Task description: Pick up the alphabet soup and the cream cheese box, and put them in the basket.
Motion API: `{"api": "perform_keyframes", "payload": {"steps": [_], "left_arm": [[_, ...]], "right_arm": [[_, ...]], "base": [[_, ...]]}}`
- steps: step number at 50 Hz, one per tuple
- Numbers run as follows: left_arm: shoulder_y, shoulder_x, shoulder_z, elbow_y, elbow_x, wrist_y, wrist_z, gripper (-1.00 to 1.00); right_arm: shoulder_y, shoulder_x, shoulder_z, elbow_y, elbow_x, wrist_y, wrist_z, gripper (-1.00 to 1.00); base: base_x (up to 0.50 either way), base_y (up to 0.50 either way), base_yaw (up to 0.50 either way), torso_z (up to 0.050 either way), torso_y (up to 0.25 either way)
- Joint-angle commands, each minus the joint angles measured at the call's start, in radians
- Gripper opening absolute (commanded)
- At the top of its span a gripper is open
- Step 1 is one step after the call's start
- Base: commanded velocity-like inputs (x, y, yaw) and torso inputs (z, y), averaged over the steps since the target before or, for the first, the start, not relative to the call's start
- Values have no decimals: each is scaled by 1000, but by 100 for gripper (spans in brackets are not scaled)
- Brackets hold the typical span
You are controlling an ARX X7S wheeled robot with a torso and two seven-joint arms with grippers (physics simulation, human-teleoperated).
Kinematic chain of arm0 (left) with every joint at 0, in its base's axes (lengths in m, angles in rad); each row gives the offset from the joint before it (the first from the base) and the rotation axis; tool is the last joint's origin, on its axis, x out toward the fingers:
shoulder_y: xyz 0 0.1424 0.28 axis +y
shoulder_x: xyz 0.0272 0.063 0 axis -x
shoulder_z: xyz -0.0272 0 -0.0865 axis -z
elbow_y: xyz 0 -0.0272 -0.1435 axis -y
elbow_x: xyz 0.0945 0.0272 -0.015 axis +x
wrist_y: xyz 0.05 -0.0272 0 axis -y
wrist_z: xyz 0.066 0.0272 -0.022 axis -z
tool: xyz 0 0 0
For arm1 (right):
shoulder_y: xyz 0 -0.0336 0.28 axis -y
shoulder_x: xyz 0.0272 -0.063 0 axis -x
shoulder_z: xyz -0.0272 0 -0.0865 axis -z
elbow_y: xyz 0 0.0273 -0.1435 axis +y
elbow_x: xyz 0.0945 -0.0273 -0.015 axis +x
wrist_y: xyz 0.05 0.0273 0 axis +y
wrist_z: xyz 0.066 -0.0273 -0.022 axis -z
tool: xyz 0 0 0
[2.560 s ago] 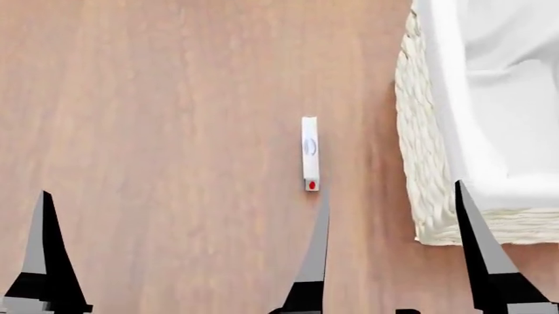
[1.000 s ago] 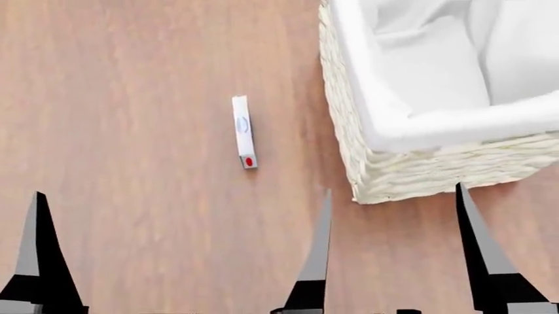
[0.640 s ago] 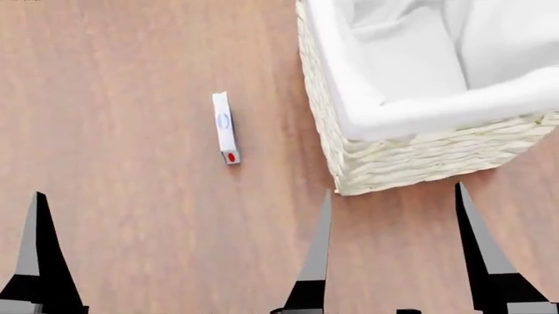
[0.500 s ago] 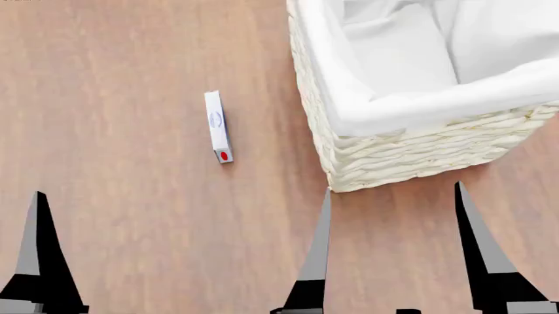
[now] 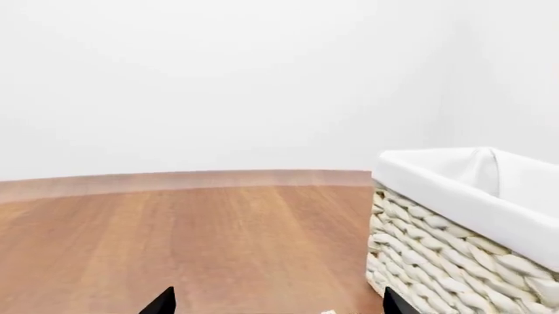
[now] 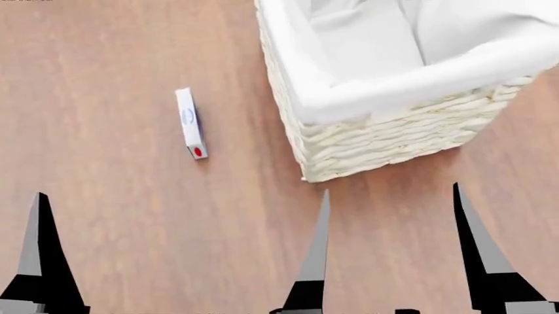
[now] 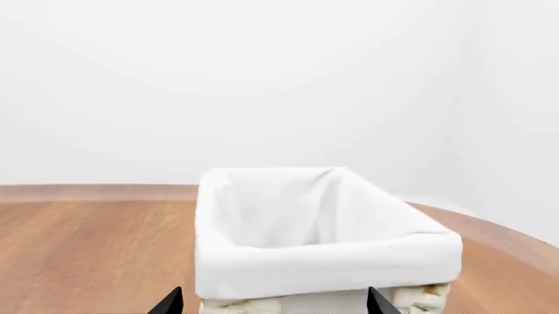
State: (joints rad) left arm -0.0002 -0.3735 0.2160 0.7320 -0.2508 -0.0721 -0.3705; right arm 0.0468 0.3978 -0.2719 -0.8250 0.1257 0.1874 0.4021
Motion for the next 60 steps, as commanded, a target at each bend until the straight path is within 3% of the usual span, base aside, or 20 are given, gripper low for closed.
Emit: {"api": "perform_keyframes", "payload": {"steps": [1,37,60], "left_arm": [[0,-2,4,-5,-2,4,-2,100],[6,-14,8,1,-4,12,-14,100],[0,-17,12,-16,-15,19,-15,100]], "right_arm": [[3,3,-2,-1,1,3,4,100],[-1,13,-13,-7,-4,-2,16,100],[-73,24,-22,-24,-20,-18,41,100]], "base": [[0,0,-176,0,0],[0,0,-177,0,0],[0,0,-4,0,0]]}}
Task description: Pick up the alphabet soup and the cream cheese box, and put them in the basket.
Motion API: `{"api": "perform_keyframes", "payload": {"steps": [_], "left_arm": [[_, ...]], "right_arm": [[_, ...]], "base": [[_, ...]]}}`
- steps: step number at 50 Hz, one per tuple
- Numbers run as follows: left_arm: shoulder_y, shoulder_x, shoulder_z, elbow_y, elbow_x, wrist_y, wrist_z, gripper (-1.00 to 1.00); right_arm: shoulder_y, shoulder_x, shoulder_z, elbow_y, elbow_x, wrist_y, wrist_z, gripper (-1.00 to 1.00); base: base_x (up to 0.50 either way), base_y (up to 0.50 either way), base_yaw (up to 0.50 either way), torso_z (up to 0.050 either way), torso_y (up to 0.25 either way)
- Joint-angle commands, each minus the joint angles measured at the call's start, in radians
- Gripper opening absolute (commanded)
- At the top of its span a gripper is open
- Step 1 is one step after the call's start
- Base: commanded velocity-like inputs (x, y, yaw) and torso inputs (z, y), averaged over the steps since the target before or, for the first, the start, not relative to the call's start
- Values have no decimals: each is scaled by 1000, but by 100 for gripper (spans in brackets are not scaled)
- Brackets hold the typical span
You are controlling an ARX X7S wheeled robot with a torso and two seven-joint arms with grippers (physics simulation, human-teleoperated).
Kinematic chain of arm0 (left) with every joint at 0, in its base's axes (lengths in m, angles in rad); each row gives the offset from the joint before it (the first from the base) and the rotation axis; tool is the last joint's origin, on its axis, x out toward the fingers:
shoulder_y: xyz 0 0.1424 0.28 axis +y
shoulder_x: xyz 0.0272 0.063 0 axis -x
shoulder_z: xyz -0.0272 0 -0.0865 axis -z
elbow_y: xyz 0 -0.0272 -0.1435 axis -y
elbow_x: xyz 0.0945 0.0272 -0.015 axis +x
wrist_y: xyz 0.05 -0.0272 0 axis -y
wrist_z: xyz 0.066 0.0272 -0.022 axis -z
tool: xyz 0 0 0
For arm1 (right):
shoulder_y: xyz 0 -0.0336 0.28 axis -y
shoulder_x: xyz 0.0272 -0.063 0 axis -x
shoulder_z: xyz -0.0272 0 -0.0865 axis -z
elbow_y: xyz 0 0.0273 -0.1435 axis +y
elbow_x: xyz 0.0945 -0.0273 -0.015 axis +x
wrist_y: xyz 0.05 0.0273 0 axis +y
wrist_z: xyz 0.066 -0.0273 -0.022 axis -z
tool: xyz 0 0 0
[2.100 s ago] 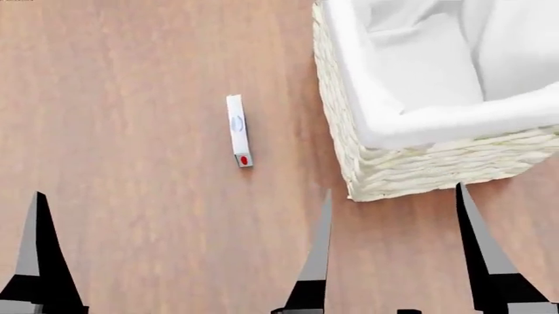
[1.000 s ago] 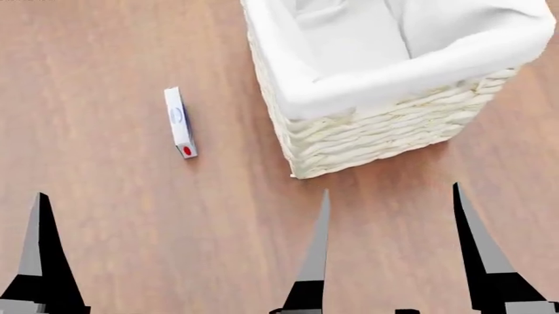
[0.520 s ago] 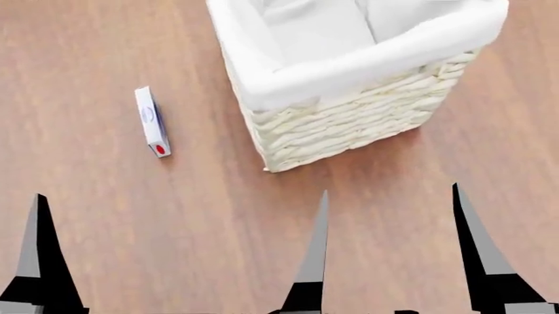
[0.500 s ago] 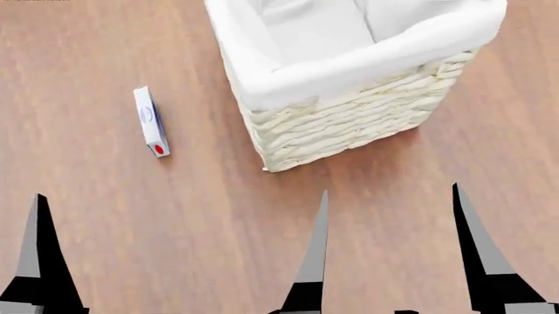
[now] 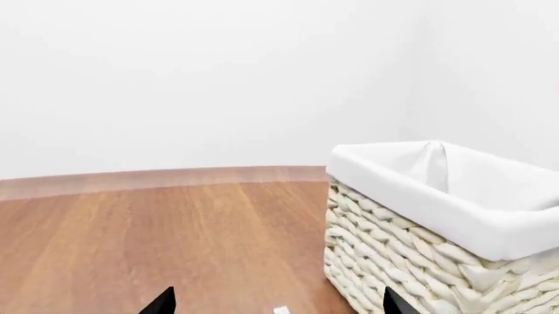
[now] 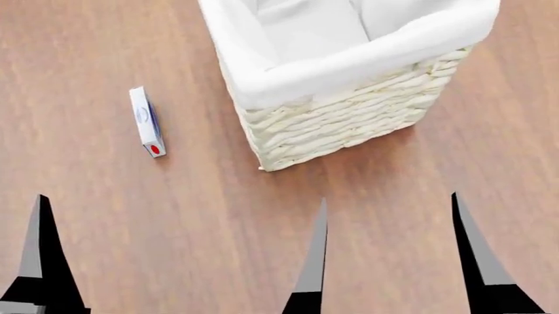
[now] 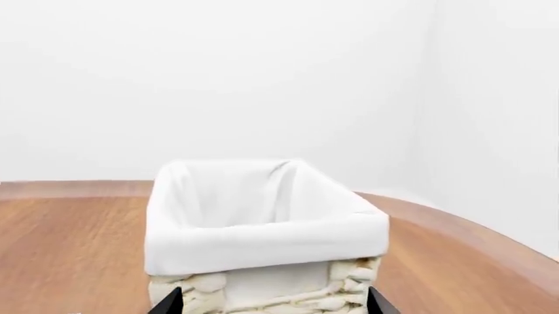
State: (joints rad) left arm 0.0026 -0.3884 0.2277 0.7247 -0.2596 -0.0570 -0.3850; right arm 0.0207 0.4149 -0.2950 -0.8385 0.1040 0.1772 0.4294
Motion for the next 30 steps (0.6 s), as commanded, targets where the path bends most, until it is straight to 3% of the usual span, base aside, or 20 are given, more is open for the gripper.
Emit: {"api": "perform_keyframes", "payload": {"steps": [1,30], "left_arm": [[-5,-1,0,-16,-7,7,0,100],[-13,2,18,-69,-15,38,14,100]], "right_arm": [[-57,10,7,-30,9,8,19,100],[-235,86,64,-174,130,135,64,100]], "base": [[0,0,0,0,0],[0,0,0,0,0]]}}
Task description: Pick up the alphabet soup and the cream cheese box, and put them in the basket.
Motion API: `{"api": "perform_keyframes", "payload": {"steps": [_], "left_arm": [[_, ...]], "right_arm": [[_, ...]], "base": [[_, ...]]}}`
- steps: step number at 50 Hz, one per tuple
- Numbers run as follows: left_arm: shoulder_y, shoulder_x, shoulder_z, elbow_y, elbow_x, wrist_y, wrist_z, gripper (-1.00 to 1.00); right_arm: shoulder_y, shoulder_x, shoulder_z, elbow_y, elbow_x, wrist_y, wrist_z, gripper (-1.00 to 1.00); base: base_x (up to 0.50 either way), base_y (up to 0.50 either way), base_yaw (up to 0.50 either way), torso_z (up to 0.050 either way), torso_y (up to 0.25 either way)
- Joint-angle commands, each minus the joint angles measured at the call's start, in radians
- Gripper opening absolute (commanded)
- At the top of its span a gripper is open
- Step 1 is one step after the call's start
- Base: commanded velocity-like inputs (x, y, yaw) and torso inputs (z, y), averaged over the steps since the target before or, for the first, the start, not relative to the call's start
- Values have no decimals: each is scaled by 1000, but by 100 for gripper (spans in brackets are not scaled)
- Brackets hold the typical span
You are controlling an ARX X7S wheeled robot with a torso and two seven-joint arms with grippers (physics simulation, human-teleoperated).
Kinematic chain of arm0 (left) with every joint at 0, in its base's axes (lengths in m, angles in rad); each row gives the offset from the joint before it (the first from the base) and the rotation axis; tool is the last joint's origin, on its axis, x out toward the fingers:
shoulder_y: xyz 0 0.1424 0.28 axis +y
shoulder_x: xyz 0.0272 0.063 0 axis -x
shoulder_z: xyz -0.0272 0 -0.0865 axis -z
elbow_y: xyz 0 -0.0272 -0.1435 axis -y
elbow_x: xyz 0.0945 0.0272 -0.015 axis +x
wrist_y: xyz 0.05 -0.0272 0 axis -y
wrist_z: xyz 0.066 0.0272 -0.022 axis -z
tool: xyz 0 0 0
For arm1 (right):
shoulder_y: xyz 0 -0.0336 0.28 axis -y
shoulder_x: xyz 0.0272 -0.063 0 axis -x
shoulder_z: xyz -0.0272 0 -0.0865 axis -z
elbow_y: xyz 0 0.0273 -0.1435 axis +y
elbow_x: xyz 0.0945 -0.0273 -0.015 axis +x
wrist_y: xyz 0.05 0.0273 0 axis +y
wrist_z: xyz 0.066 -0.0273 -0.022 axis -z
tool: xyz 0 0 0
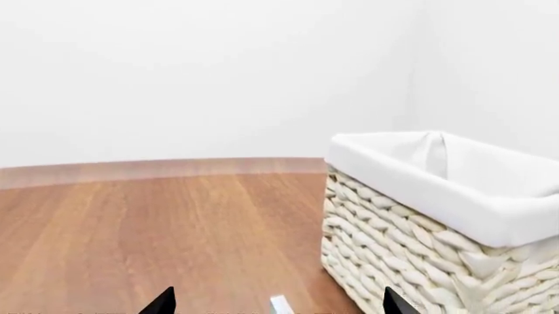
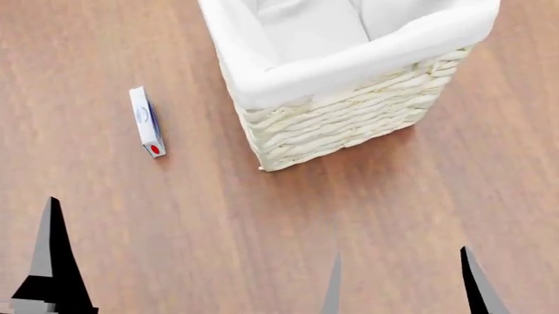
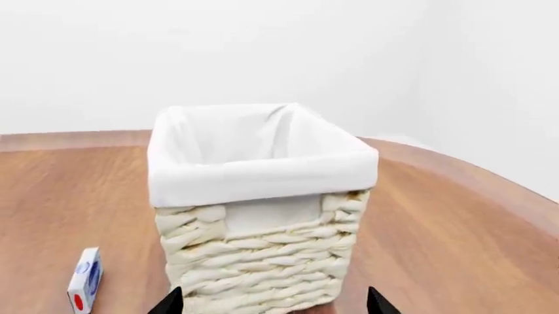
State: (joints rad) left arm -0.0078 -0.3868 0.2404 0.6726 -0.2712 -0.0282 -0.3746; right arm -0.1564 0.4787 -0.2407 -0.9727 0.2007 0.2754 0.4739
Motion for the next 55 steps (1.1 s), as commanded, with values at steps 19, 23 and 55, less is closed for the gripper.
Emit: {"api": "perform_keyframes", "payload": {"steps": [19,23,55], "left_arm": [[-8,-1,5,-42,-4,23,2,100],[-10,-4,2,-43,-6,23,0,100],[3,-10,8,-40,-13,41,-5,100]], "right_arm": [[-166,51,64,-32,173,30,62,100],[-190,49,87,-25,207,23,77,100],[-344,103,141,-34,253,41,152,100]], "base": [[0,0,0,0,0],[0,0,0,0,0],[0,0,0,0,0]]}}
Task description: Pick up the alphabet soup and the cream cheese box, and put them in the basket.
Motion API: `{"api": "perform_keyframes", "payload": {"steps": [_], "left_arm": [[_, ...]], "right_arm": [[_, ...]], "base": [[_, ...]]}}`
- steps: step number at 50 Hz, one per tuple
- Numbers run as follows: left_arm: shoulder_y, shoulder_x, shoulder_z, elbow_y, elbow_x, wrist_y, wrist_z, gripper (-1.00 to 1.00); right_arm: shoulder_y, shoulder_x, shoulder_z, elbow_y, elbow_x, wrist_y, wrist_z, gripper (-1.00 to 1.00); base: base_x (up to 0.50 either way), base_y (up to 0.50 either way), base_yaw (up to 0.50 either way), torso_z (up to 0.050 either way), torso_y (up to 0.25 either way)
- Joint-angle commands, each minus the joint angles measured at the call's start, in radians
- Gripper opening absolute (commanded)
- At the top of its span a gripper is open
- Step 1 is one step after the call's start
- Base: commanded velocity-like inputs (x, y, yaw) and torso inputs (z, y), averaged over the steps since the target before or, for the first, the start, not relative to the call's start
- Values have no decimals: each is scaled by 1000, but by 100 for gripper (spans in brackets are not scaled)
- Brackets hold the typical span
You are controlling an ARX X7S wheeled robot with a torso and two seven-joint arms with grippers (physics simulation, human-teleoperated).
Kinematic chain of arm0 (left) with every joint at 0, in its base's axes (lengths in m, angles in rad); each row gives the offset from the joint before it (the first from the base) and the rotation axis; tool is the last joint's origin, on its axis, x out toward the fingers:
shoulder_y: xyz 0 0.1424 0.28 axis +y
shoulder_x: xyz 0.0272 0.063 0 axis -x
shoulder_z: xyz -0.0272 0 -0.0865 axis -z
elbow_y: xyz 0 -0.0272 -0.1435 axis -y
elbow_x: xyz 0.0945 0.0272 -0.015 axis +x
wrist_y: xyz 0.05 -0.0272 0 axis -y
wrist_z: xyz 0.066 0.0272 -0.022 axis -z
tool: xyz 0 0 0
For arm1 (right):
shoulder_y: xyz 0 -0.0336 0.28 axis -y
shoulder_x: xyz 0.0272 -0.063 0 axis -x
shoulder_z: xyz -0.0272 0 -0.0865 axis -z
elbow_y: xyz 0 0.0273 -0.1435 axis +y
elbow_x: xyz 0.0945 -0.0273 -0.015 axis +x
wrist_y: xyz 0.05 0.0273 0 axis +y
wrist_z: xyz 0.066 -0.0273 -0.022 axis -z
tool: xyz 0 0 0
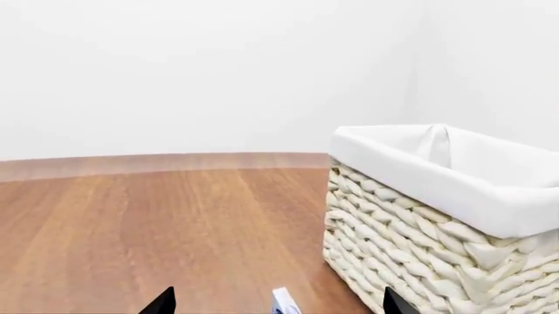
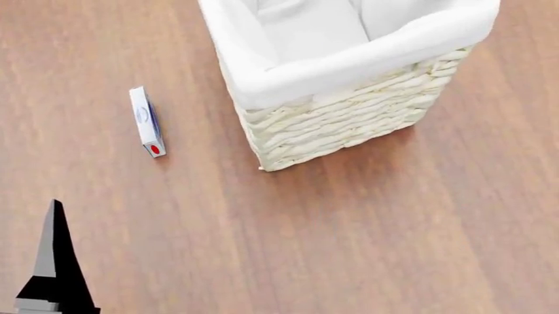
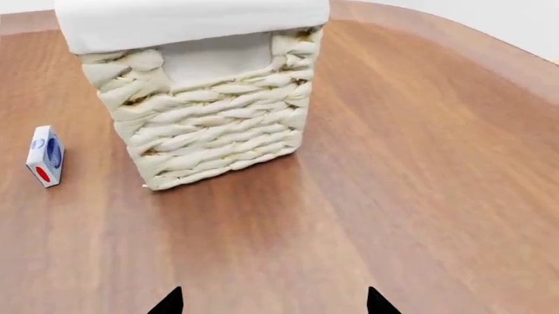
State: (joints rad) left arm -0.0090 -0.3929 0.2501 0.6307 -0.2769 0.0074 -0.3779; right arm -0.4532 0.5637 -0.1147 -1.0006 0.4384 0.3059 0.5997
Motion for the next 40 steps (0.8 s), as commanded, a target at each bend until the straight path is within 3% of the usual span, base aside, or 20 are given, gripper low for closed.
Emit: {"api": "perform_keyframes", "payload": {"steps": [1,14,31,40], "left_arm": [[4,-5,-3,2,-9,5,-2,100],[5,-6,-1,-1,-18,9,-3,100],[-4,-3,6,-30,-27,25,6,100],[-3,-4,6,-30,-30,29,3,100]], "right_arm": [[-57,21,22,-13,33,14,30,100],[-133,45,26,-18,107,-7,42,100],[-111,114,-20,-34,162,18,151,100],[-120,100,-41,55,120,-58,92,100]], "base": [[0,0,0,0,0],[0,0,0,0,0],[0,0,0,0,0],[0,0,0,0,0]]}}
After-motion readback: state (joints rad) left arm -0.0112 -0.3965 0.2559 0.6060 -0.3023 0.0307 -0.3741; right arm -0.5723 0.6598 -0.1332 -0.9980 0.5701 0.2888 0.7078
